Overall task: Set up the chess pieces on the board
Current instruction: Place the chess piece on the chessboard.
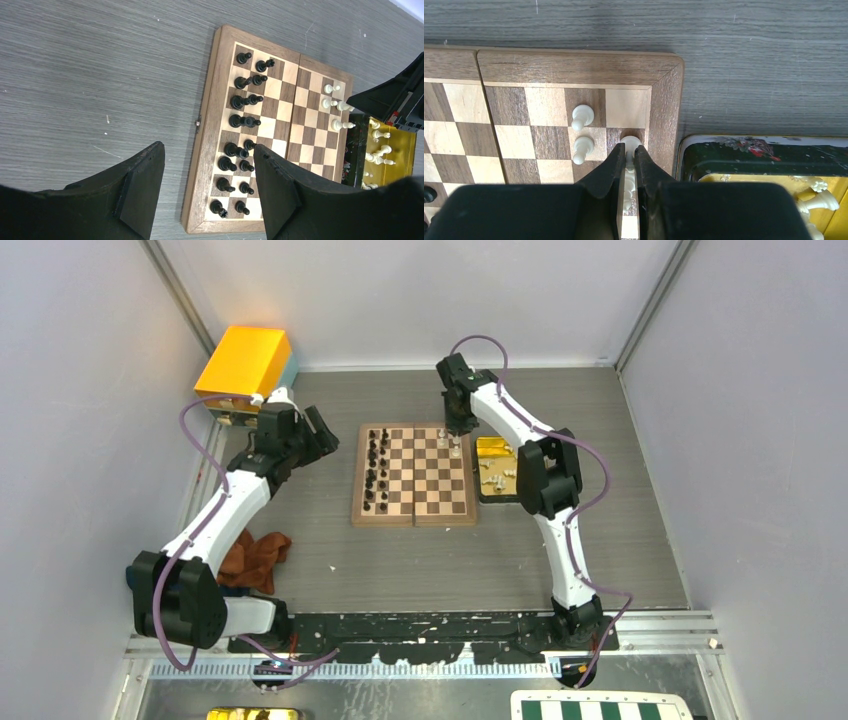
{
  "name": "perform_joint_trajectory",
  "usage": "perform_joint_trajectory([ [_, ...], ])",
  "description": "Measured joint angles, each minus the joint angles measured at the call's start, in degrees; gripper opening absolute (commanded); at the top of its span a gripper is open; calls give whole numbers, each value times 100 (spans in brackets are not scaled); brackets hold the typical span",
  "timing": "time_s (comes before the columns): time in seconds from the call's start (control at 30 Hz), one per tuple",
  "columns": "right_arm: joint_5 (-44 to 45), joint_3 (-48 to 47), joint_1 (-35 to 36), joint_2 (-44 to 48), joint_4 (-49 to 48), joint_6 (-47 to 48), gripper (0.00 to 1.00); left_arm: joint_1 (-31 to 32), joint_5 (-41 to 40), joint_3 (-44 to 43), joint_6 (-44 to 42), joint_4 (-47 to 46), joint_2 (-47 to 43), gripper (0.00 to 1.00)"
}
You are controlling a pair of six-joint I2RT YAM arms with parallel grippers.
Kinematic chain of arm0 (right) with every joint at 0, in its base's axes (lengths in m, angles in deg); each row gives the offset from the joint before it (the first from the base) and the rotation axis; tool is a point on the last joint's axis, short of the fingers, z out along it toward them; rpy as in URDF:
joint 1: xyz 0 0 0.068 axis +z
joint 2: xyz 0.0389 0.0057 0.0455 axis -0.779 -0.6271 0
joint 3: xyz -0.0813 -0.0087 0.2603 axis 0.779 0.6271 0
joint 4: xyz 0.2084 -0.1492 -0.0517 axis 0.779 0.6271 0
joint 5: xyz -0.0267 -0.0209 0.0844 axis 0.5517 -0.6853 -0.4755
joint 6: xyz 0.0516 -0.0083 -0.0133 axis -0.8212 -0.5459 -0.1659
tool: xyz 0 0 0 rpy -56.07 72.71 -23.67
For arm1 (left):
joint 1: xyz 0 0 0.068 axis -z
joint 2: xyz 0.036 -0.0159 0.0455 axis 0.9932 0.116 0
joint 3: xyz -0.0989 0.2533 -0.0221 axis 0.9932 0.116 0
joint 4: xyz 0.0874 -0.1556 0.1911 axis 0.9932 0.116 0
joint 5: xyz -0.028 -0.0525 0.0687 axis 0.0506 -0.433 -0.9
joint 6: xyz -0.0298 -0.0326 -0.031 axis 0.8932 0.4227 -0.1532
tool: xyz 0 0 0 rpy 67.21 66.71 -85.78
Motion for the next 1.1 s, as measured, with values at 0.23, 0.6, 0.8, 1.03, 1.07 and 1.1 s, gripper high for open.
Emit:
perform_joint_trajectory([
  [0.23, -57, -26, 0, -28, 0, 0, 1, 0, 0, 15, 2, 0, -4, 67],
  [0.6, -101, -28, 17, -31, 63, 0, 1, 0, 0, 33, 20, -11, -4, 67],
  [0.8, -116, -28, 50, -31, 90, 0, 2, 0, 0, 44, 22, -15, -4, 67],
  [1.03, -122, -28, 70, -31, 90, 0, 16, 0, 0, 83, 22, -22, -22, 67],
  [1.07, -122, -26, 70, -31, 87, 0, 18, 0, 0, 92, 22, -22, -26, 67],
  [1.1, -122, -24, 70, -31, 87, 0, 19, 0, 0, 103, 22, -22, -33, 67],
])
